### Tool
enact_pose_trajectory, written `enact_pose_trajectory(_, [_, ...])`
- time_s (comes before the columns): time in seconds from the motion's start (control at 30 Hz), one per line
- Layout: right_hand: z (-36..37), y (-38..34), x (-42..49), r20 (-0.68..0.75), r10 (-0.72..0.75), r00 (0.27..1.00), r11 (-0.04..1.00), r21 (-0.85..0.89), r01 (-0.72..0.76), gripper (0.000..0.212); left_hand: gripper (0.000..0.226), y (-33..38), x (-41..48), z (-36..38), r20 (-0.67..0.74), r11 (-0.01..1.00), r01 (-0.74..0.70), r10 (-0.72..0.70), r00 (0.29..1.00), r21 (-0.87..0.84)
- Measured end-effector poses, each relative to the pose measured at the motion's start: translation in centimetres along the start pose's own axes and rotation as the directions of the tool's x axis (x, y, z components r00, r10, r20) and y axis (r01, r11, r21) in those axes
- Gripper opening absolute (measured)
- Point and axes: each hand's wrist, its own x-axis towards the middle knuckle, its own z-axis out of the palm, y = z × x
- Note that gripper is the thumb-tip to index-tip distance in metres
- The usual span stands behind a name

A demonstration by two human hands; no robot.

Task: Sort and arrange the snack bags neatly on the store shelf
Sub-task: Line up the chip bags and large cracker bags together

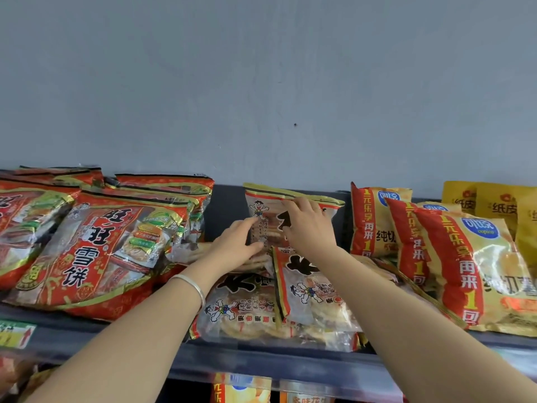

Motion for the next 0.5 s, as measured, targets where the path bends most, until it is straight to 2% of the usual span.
enact_pose_trajectory(0.17, [-0.1, -0.1, 0.1, -0.019, 0.035, 0.999, 0.998, -0.061, -0.036, 0.054, 0.07, 0.4, 1.7, 0.1, -0.072, 0.999, -0.018, 0.015, 0.997, -0.047])
enact_pose_trajectory(0.33, [0.4, -0.1, 1.3, -0.05, 0.067, 0.997, 0.987, -0.14, -0.074, 0.062, 0.083, 0.6, 3.8, 0.1, -0.207, 0.955, -0.007, -0.057, 0.977, -0.296])
enact_pose_trajectory(0.5, [1.6, 0.7, 3.4, -0.036, 0.025, 0.999, 0.98, -0.196, -0.032, 0.065, 0.087, 0.2, 6.0, 0.4, -0.156, 0.915, 0.01, -0.079, 0.985, -0.403])
